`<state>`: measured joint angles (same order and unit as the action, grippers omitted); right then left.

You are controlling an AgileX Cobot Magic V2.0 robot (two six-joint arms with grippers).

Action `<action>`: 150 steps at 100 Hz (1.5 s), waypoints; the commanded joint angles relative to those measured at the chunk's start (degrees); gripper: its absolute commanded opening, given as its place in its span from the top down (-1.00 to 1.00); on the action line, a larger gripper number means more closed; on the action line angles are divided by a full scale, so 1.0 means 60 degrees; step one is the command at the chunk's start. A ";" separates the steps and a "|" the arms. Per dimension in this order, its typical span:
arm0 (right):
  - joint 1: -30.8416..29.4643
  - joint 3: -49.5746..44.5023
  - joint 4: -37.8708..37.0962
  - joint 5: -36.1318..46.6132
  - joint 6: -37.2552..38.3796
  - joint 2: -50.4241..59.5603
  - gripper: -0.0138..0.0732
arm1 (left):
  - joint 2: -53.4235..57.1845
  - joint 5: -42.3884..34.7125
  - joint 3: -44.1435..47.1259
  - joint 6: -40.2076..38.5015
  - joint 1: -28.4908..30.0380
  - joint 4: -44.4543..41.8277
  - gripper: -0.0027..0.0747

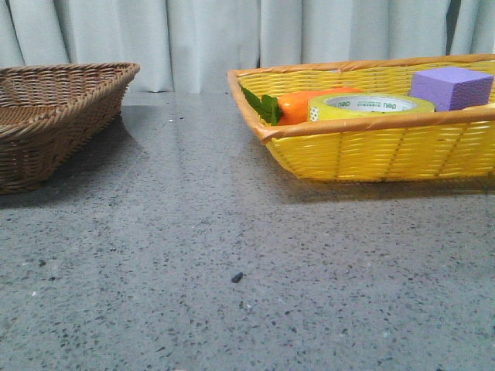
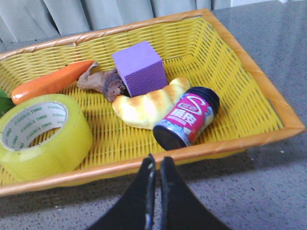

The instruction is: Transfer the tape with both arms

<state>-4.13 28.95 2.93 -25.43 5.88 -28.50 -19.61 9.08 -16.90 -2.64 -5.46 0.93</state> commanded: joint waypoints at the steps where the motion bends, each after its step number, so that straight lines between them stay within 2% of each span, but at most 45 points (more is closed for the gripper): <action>1: 0.0027 0.0460 0.0137 0.1150 -0.0070 -0.0247 0.84 | -0.0313 -0.1189 -0.0371 -0.0071 0.0007 -0.0014 0.99; 15: 0.0373 0.1382 0.0120 0.0522 -0.0094 -0.0996 0.84 | -0.0403 -0.1402 -0.0387 -0.0071 0.0007 -0.0014 0.99; 38: 0.1346 0.3605 0.0120 -0.1506 -0.0514 -0.3327 0.79 | -0.0425 -0.1402 -0.0387 -0.0071 0.0007 -0.0014 0.99; 45: 0.1786 0.4331 0.0120 -0.1959 -0.0595 -0.4072 0.63 | -0.0425 -0.1402 -0.0387 -0.0071 0.0007 -0.0014 0.99; 60: 0.2898 0.5795 0.0120 -0.2698 -0.0675 -0.5582 0.07 | -0.0425 -0.1402 -0.0387 -0.0071 0.0007 -0.0014 0.99; 67: 0.3393 0.6450 0.0120 -0.2976 -0.0690 -0.6305 -0.05 | -0.0425 -0.1402 -0.0387 -0.0071 0.0007 -0.0014 0.99; 93: 0.4629 0.8550 0.0120 -0.4216 -0.0697 -0.8897 -0.05 | -0.0425 -0.1402 -0.0387 -0.0071 0.0007 -0.0014 0.99; 110: 0.4782 0.9503 0.0120 -0.5078 -0.0697 -1.0194 -0.06 | -0.0425 -0.1402 -0.0387 -0.0071 0.0007 -0.0014 0.99; 123: 0.4782 0.9814 0.0120 -0.5521 -0.0697 -1.0824 -0.06 | -0.0425 -0.1402 -0.0387 -0.0071 0.0007 -0.0014 0.99; 150: 0.4782 0.9854 0.0078 -0.5567 -0.0697 -1.1469 -0.06 | -0.0425 -0.1425 -0.0387 -0.0071 0.0007 -0.0014 0.99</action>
<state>24.59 86.02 3.78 -59.93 2.30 -98.97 -21.33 5.27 -17.17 -2.64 -5.37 0.93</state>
